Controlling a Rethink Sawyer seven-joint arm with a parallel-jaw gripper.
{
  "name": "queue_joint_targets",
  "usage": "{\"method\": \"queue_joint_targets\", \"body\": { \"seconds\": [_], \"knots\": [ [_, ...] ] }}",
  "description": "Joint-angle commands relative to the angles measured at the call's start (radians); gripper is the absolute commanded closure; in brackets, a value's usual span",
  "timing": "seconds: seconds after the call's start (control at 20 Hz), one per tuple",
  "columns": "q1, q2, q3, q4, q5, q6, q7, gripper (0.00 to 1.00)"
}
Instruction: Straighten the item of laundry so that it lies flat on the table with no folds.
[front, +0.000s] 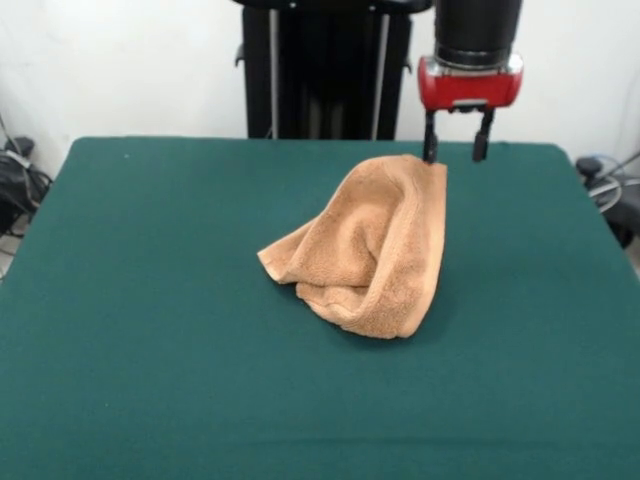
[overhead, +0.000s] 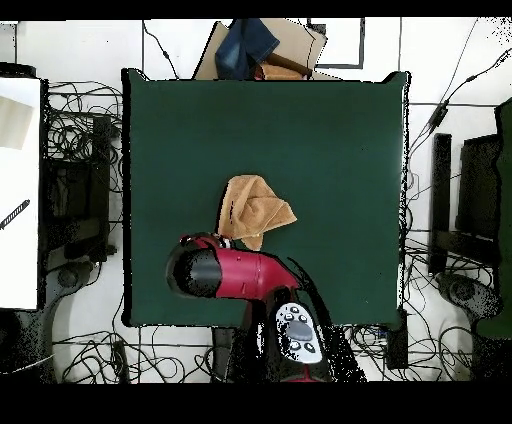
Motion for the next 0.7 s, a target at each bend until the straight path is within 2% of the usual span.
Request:
{"method": "queue_joint_targets", "body": {
  "seconds": [0.05, 0.5, 0.7],
  "knots": [
    [0.029, 0.061, 0.009, -0.088, 0.027, 0.014, 0.179, 0.0],
    [0.005, 0.166, -0.013, -0.175, -0.005, -0.021, 0.141, 0.0],
    [-0.002, 0.159, -0.022, -0.163, 0.009, -0.016, 0.168, 0.0]
  ]
}}
